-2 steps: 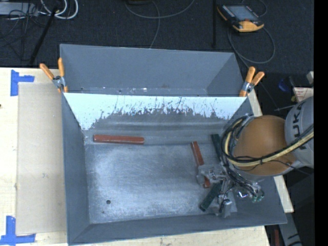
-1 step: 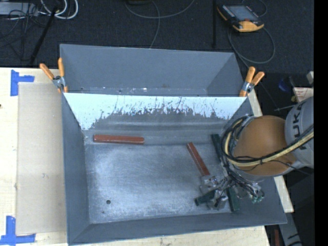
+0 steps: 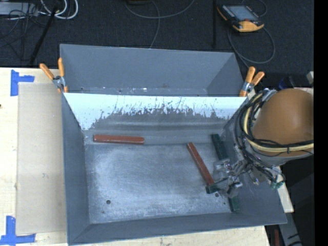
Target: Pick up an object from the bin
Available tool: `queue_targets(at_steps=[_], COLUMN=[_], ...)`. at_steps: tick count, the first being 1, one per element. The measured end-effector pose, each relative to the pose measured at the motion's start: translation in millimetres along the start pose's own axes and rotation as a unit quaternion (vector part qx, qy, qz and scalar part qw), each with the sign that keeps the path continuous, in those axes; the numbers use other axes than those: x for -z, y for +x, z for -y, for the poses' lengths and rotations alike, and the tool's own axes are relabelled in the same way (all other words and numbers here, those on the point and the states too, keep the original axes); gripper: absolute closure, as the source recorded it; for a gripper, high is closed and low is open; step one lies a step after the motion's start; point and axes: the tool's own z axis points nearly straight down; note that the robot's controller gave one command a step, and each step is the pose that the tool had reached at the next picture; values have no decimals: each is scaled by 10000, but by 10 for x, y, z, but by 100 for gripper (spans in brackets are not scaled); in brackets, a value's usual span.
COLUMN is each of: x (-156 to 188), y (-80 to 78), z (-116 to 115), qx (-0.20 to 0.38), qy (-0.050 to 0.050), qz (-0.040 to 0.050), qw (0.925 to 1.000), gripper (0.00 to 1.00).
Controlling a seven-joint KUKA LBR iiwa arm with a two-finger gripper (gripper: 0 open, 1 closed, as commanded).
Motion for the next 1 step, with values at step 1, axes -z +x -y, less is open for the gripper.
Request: queue_targets(at_steps=[1], x=[686], y=[-82], z=[59], qx=[1809], qy=[-7], qz=[-14], qw=[9835], gripper=[100])
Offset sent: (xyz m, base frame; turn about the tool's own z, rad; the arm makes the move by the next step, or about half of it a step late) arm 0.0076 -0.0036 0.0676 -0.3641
